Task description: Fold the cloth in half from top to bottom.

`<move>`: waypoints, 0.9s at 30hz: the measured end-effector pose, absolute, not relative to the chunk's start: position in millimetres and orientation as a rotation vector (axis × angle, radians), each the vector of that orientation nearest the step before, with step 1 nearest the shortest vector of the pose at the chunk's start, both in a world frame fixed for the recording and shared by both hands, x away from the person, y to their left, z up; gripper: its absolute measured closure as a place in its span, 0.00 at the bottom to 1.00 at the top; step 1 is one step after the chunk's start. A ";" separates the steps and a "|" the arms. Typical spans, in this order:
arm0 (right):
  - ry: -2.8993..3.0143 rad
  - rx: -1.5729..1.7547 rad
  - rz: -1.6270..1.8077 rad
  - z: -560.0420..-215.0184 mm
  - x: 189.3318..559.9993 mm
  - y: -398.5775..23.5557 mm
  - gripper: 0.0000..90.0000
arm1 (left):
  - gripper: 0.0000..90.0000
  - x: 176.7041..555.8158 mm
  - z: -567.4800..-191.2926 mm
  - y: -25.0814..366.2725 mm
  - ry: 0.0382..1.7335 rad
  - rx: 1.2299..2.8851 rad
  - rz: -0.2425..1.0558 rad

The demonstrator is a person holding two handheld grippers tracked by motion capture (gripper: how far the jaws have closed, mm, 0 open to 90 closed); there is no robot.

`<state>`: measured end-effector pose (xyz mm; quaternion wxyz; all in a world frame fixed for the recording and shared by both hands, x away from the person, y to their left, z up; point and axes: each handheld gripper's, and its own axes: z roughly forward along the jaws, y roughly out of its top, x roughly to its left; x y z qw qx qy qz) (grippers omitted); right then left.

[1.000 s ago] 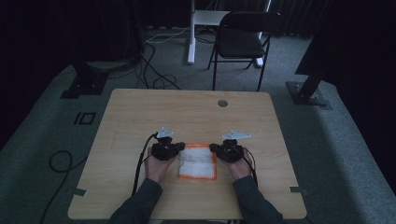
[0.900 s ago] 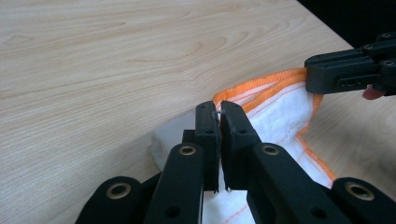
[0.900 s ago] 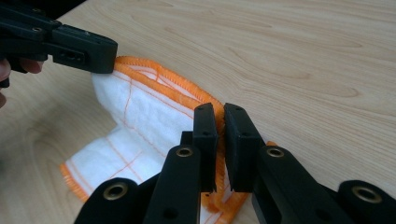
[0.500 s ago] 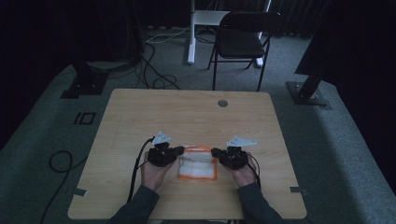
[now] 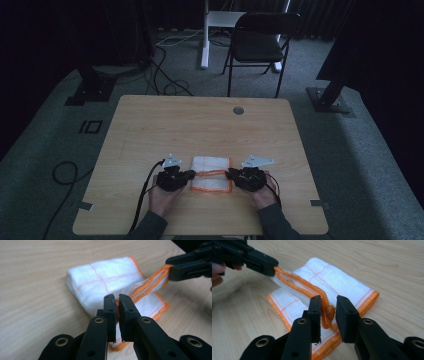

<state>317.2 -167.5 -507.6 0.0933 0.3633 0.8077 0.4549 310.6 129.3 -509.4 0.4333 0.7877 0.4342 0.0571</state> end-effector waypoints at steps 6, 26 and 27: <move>2.394 1.072 1.371 -507.2 312.4 -170.1 0.77 | 0.94 304.9 -519.4 131.9 1.098 1.966 0.126; 2.307 1.141 1.382 -510.7 318.0 -188.4 0.70 | 0.89 288.3 -533.1 143.9 1.121 1.995 0.119; 2.305 1.149 1.376 -511.2 318.6 -189.7 0.70 | 0.89 287.7 -532.6 145.9 1.125 1.988 0.127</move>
